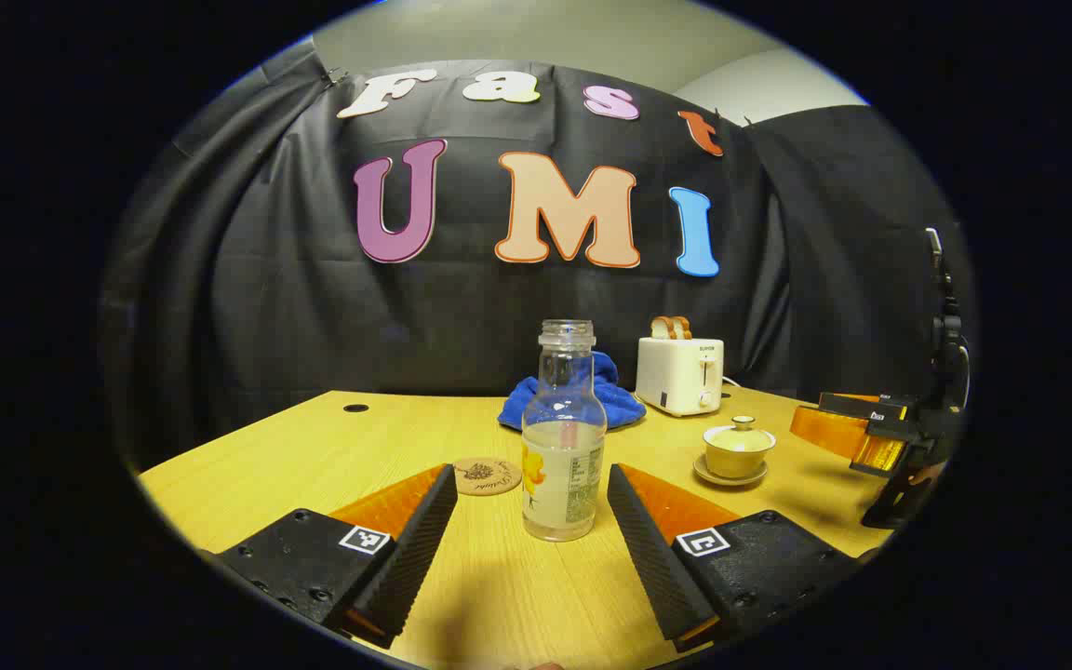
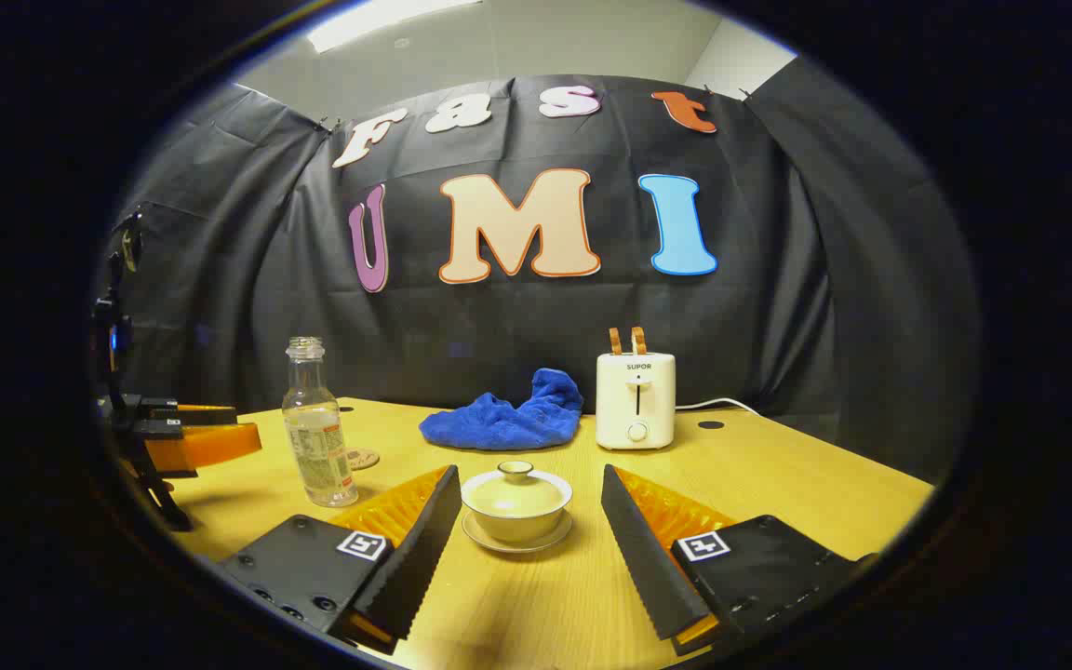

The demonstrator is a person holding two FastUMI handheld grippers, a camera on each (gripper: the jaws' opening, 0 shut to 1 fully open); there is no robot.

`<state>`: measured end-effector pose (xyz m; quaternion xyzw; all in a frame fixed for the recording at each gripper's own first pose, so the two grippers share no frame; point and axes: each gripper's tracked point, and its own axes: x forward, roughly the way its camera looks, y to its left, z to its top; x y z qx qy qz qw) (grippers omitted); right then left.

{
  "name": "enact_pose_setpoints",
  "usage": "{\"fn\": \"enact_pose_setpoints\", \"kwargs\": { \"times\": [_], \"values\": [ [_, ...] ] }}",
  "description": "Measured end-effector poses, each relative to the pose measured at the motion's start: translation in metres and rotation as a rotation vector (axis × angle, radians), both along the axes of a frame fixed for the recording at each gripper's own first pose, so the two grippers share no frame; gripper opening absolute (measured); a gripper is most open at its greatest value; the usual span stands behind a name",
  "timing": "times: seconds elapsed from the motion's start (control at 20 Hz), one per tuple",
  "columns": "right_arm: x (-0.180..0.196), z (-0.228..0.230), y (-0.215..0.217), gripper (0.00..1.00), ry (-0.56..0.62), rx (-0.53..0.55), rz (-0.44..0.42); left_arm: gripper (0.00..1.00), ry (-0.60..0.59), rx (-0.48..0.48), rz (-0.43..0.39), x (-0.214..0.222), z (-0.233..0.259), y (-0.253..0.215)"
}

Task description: Open the teacup lid with one hand, grasp the water bottle and pour water into the teacup with the other hand; after pouring, place the water bottle on the coaster and then close the teacup lid.

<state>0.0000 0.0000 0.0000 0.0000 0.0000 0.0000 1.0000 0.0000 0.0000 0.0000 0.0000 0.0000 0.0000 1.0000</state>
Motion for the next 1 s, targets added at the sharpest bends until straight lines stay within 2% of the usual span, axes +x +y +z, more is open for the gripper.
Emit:
{"fn": "enact_pose_setpoints", "kwargs": {
  "times": [0.05, 0.3, 0.65, 0.8, 1.0],
  "values": [
    [-0.001, 0.0006, -0.0007, 0.96, 0.001, -0.001, -0.004, 0.95, -0.01, -0.002, 0.003, -0.0002, 0.0018, 0.0001],
    [-0.0013, 0.0009, -0.0004, 0.94, 0.003, 0.0, -0.01, 0.95, -0.026, -0.01, 0.028, 0.0001, 0.0028, 0.0033],
    [0.0003, 0.0028, 0.0002, 0.96, 0.004, 0.0, -0.014, 0.95, -0.048, 0.034, 0.055, -0.0015, 0.0055, 0.0054],
    [0.0008, 0.0018, 0.0006, 0.94, 0.006, 0.001, -0.01, 0.96, -0.047, 0.035, 0.059, -0.0007, 0.0053, 0.0058],
    [0.0061, 0.0014, 0.0032, 0.96, 0.01, 0.002, 0.015, 0.95, -0.044, 0.035, 0.065, -0.0021, 0.0058, 0.0066]
  ]
}}
